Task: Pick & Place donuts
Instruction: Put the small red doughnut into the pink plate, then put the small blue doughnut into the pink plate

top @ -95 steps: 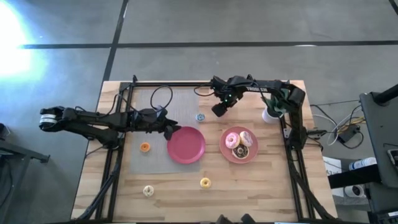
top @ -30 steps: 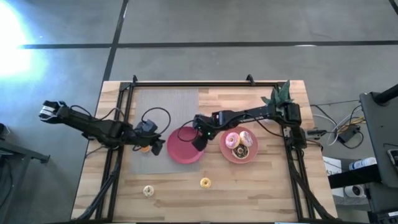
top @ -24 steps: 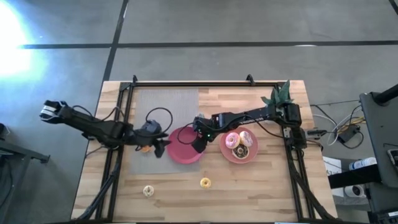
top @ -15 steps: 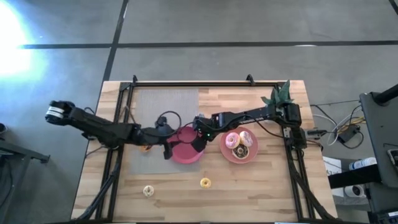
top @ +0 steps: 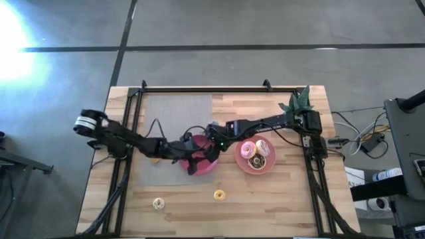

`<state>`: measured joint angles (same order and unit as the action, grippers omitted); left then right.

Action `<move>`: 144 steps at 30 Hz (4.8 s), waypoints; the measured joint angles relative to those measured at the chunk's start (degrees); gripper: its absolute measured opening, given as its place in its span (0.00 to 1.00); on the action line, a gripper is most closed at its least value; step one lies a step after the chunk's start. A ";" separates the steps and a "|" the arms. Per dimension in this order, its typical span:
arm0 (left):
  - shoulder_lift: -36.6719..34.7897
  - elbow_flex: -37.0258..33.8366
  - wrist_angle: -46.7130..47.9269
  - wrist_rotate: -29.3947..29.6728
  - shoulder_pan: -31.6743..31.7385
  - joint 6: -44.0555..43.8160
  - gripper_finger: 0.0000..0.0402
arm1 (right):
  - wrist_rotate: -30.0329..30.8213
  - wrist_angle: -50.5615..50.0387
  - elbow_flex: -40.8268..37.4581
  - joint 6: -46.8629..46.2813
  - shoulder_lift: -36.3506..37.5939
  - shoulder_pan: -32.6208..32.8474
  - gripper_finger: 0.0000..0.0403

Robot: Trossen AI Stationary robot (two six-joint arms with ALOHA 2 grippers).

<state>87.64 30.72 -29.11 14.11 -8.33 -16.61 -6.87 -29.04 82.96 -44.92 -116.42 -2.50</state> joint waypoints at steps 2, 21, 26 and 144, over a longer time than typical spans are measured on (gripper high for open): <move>1.90 0.07 -0.23 0.00 0.42 -0.01 0.43 | -0.94 0.27 0.00 -0.18 0.03 0.06 0.49; 1.14 1.86 7.44 2.59 0.96 -3.01 0.43 | 3.61 -2.66 -0.02 3.98 3.83 0.03 0.49; -5.95 1.86 17.68 8.73 0.93 -3.93 0.43 | 9.41 -4.23 -0.02 3.72 6.58 -2.05 0.49; -25.02 -10.28 12.98 19.91 -1.59 -14.71 0.43 | 5.55 -7.08 17.97 18.33 -10.53 -4.03 0.49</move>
<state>62.62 20.44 -16.13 34.02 -9.93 -31.31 -1.32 -36.13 100.92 -26.59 -126.95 -6.53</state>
